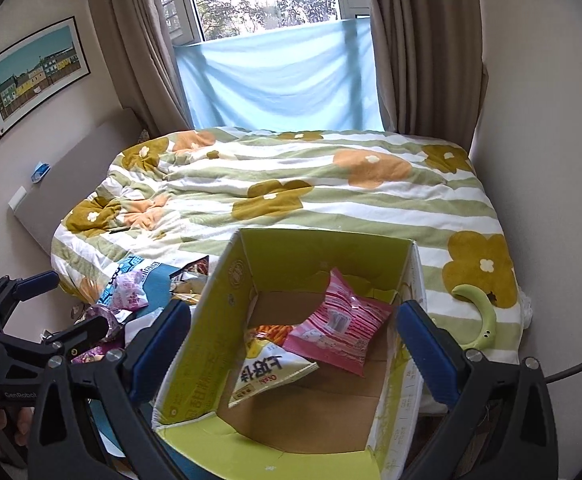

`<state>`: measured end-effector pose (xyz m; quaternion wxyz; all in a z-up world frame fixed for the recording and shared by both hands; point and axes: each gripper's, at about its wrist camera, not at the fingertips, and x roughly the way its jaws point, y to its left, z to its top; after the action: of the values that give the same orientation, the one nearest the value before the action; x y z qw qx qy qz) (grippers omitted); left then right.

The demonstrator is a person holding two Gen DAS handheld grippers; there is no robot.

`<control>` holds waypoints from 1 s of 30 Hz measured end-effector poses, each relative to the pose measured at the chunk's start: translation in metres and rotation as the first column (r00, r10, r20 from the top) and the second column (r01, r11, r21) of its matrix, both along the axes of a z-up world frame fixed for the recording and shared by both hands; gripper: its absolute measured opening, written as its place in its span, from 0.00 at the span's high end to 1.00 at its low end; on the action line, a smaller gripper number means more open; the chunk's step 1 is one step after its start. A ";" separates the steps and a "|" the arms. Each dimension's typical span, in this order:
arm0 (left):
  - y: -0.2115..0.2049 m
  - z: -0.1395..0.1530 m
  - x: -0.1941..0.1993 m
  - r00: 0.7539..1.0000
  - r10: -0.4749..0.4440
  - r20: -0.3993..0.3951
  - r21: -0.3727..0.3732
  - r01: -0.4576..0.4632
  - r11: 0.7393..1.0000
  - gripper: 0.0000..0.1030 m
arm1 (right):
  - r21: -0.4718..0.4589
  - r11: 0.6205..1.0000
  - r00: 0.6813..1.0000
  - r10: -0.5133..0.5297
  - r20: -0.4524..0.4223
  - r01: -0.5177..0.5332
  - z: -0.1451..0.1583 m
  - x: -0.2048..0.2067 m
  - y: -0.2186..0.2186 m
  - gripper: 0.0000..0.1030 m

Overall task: Organize snacks
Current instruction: 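Withdraw both tools from the box and move toward the remaining snack bags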

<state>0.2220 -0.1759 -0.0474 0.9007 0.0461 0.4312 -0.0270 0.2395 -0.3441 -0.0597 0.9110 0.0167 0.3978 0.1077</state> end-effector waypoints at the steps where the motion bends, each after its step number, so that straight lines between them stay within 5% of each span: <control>1: 0.011 0.002 -0.004 1.000 0.002 0.005 0.002 -0.002 1.000 0.01 | -0.002 1.000 1.000 0.001 0.012 -0.001 0.003 -0.004 0.009 0.00; 16: 0.180 -0.016 -0.024 0.995 -0.089 -0.036 -0.010 0.088 0.996 0.01 | 0.040 0.998 0.999 -0.043 -0.002 0.043 -0.023 -0.047 0.174 0.00; 30: 0.258 -0.113 0.022 0.950 -0.217 -0.225 -0.076 0.205 0.976 0.01 | 0.032 0.979 0.965 -0.190 -0.183 0.199 -0.115 -0.056 0.247 0.00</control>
<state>0.2443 0.0826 -0.1604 0.8368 0.0653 0.5254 -0.1397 0.1838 -0.0970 -0.1751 0.8771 0.0882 0.4714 0.0256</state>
